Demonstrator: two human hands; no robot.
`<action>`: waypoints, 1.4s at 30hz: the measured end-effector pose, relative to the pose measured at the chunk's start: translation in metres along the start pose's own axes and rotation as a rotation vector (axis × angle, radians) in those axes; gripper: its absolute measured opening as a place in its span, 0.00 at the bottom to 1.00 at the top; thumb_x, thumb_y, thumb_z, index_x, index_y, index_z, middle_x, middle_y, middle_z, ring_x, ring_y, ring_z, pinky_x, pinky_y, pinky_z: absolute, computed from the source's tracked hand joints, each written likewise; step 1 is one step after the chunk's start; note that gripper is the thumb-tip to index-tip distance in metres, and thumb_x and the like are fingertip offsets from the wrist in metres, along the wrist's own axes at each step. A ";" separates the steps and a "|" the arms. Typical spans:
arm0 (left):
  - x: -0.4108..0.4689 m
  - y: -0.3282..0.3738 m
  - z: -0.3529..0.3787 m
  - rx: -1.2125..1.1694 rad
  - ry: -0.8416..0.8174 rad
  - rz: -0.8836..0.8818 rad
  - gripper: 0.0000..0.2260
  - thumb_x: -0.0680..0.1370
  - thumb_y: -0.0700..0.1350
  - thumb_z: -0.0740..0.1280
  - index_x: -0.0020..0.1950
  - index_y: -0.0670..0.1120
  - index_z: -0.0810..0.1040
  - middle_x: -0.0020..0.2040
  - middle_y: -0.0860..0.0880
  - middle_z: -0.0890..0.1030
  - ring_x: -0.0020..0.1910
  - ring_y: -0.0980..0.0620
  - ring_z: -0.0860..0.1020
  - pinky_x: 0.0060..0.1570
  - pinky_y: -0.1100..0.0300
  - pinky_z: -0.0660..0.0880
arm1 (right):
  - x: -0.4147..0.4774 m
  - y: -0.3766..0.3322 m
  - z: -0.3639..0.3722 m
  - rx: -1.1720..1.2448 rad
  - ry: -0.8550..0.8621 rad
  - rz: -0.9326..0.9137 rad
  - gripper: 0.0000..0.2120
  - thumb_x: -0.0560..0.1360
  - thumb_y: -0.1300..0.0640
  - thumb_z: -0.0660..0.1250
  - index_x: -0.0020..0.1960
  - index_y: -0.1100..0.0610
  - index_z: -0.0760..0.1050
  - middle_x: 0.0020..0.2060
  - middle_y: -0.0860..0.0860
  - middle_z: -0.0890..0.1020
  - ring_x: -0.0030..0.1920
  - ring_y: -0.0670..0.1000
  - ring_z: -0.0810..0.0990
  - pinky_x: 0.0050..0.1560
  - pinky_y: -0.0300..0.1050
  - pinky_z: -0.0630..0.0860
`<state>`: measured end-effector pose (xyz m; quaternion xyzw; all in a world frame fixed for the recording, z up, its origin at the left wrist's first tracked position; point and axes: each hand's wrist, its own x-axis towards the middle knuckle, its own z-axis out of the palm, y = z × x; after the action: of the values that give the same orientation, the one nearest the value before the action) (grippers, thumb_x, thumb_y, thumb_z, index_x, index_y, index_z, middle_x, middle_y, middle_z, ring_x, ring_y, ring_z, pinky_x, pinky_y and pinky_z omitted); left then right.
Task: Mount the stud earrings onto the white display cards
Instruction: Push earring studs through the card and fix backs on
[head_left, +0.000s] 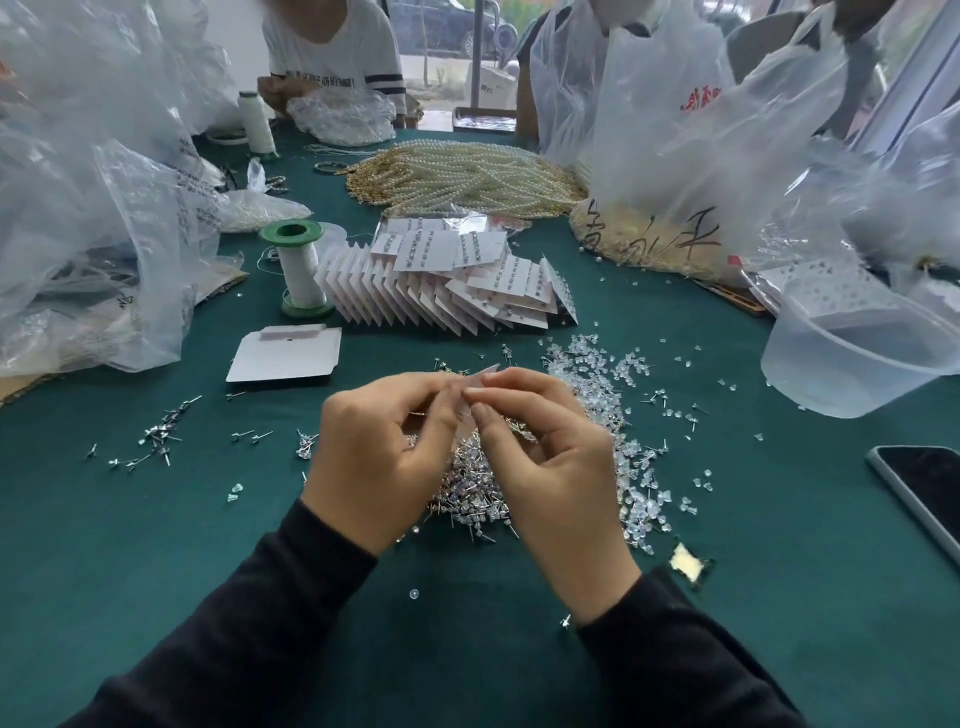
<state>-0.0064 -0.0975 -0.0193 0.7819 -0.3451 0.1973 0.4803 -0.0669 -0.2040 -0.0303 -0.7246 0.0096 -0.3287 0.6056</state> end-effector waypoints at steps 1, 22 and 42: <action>0.000 -0.001 0.000 -0.004 0.011 -0.035 0.09 0.74 0.41 0.64 0.47 0.42 0.83 0.41 0.53 0.82 0.41 0.60 0.79 0.40 0.71 0.74 | 0.001 -0.001 -0.003 0.005 -0.025 0.009 0.09 0.71 0.70 0.67 0.47 0.60 0.81 0.47 0.52 0.79 0.47 0.40 0.79 0.42 0.29 0.74; 0.003 -0.027 0.006 -0.490 0.036 -0.656 0.17 0.75 0.42 0.65 0.29 0.58 0.82 0.27 0.57 0.81 0.29 0.58 0.76 0.40 0.55 0.75 | -0.002 0.020 -0.158 -1.008 -0.139 0.246 0.07 0.67 0.65 0.73 0.35 0.54 0.81 0.36 0.47 0.78 0.35 0.44 0.76 0.39 0.25 0.67; -0.009 -0.017 0.017 -0.229 -0.143 -0.485 0.12 0.76 0.41 0.64 0.36 0.36 0.78 0.31 0.44 0.76 0.31 0.52 0.70 0.34 0.58 0.68 | 0.016 -0.019 -0.023 -0.438 -0.064 -0.086 0.05 0.68 0.66 0.71 0.40 0.57 0.80 0.34 0.46 0.82 0.36 0.44 0.79 0.40 0.36 0.76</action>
<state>-0.0008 -0.1045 -0.0436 0.7941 -0.2008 -0.0194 0.5734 -0.0725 -0.2262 -0.0050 -0.8487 0.0308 -0.3212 0.4190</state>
